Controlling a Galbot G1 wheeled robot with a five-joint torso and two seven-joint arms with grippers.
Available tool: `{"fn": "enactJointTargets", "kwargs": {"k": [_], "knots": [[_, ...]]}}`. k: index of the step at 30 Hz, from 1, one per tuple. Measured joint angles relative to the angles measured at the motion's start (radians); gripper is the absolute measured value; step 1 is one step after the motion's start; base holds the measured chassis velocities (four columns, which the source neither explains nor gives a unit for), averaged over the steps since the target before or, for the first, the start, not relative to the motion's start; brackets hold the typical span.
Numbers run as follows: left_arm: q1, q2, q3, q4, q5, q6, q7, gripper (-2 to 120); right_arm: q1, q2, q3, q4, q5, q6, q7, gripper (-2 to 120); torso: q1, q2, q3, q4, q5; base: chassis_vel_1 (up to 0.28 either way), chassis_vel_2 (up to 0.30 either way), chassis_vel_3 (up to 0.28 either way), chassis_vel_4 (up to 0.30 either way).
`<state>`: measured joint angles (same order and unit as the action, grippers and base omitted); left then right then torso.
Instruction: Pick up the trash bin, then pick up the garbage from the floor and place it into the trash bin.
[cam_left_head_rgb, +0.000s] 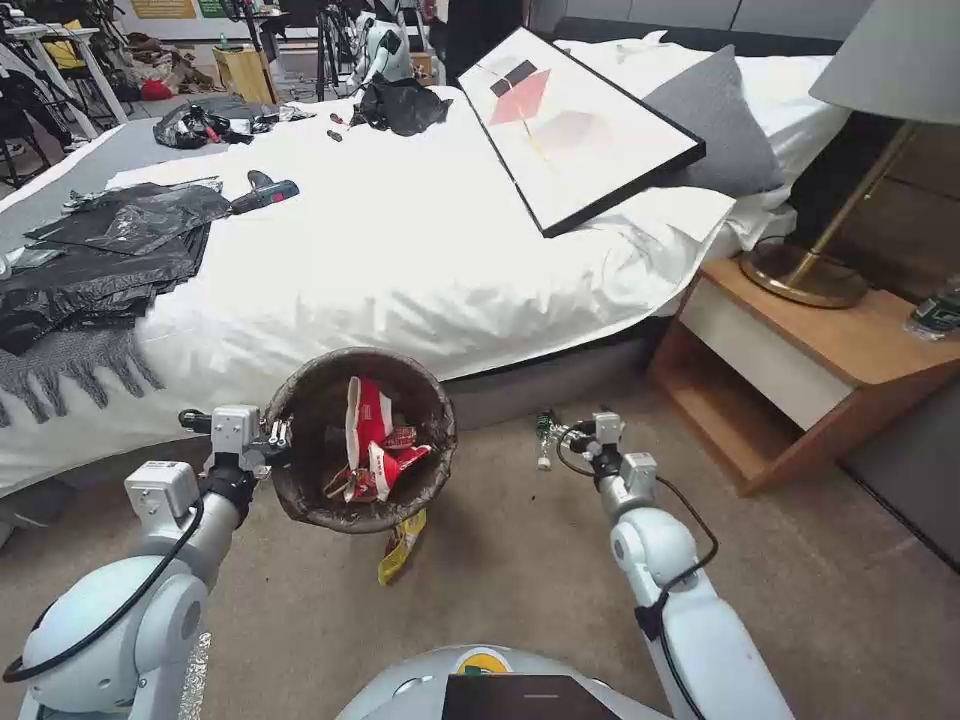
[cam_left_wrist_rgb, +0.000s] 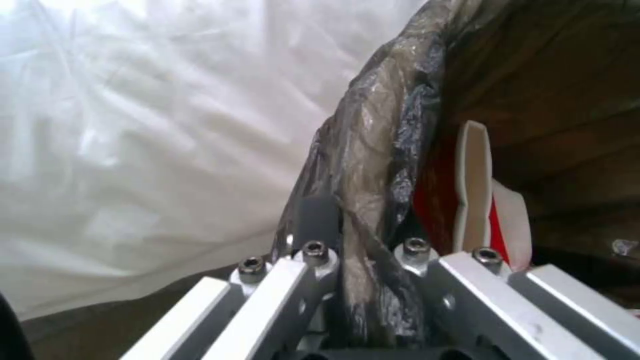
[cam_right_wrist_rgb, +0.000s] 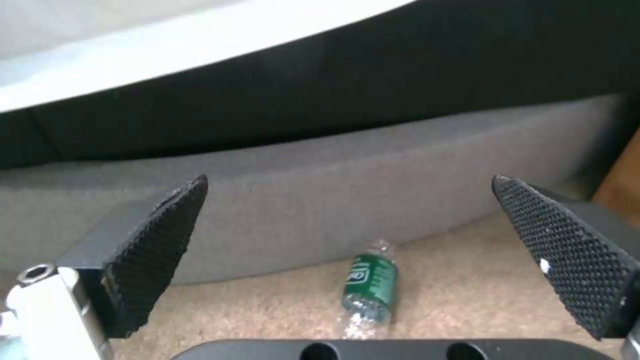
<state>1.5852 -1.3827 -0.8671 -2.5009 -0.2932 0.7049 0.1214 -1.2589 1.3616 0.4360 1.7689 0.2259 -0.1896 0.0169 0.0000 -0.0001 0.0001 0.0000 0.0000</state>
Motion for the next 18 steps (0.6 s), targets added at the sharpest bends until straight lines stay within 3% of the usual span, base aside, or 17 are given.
{"fn": "enactJointTargets", "kwargs": {"k": [18], "knots": [[-0.002,-0.009,0.001,0.0,-0.001,0.008,-0.004,3,0.151,0.006,-0.055,-0.253,0.123,-0.075,0.025,100,0.0,0.0,0.0,0.0,0.0,0.0,0.0,0.0,0.0]]}}
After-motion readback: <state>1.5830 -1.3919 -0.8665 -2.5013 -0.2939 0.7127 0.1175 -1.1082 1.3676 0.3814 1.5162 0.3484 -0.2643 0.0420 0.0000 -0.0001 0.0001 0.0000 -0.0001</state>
